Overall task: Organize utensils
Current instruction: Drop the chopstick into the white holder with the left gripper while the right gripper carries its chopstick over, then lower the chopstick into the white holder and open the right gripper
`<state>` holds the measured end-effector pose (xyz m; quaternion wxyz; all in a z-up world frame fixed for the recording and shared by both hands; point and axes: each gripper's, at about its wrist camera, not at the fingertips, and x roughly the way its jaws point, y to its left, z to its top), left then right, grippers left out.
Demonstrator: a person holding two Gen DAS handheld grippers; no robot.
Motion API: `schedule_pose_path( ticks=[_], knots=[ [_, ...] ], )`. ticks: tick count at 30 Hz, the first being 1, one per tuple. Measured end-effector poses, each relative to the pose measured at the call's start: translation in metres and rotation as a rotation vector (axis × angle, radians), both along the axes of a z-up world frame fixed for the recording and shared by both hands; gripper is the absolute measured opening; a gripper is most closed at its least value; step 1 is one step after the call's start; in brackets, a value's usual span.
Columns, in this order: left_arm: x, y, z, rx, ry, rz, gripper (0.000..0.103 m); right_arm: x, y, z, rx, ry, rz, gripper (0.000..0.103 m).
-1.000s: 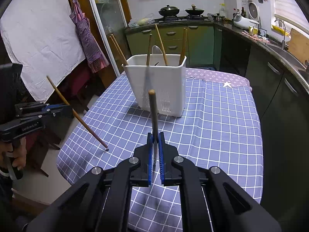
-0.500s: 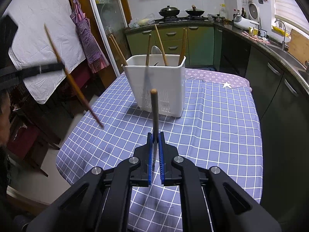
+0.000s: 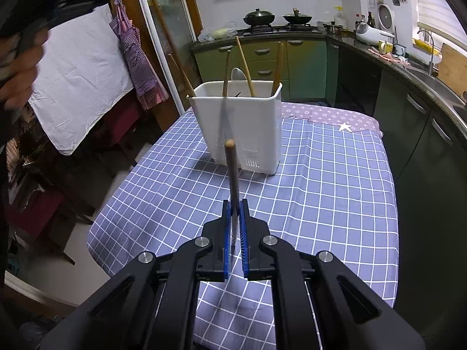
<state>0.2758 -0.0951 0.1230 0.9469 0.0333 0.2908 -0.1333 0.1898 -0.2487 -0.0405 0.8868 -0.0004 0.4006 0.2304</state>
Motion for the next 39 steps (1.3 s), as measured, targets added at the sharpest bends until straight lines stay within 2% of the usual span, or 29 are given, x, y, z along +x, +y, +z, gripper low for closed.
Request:
schedule_pose_path(
  ticks=[3,9,15,18,19,20,24,28,33,36,39],
  knots=[
    [0.015,-0.006,-0.007,0.015,0.012,0.016,0.007,-0.001,0.000,-0.001,0.002,-0.002,0.002,0.007],
    [0.046,-0.012,-0.042,0.034,0.078,0.041,0.007,0.000,-0.002,-0.002,0.006,0.000,-0.001,0.007],
    [0.049,-0.005,-0.056,0.024,0.076,0.049,0.009,0.001,-0.002,0.001,0.009,-0.001,-0.007,0.007],
    [0.032,0.004,-0.046,0.001,0.028,0.047,0.025,0.001,-0.002,0.014,0.016,-0.025,-0.010,0.007],
    [0.026,0.007,-0.043,-0.007,0.011,0.048,0.036,0.001,-0.003,0.019,0.017,-0.034,-0.011,0.007],
    [0.016,0.012,-0.039,-0.017,-0.013,0.046,0.041,0.001,-0.003,0.026,0.018,-0.047,-0.013,0.007],
    [-0.020,0.035,-0.033,-0.081,-0.037,0.046,0.042,0.005,-0.005,0.061,0.026,-0.120,-0.028,0.007],
    [-0.058,0.064,-0.045,-0.158,-0.017,0.052,0.047,0.020,-0.004,0.107,0.034,-0.209,-0.055,0.007],
    [-0.100,0.081,-0.068,-0.122,-0.026,0.056,0.047,0.055,0.005,0.161,0.061,-0.311,-0.107,0.007],
    [-0.115,0.090,-0.080,-0.112,-0.011,0.061,0.047,0.077,0.008,0.176,0.061,-0.341,-0.149,0.007],
    [-0.127,0.099,-0.091,-0.127,-0.018,0.083,0.053,0.109,0.017,0.169,0.044,-0.308,-0.171,0.007]
  ],
)
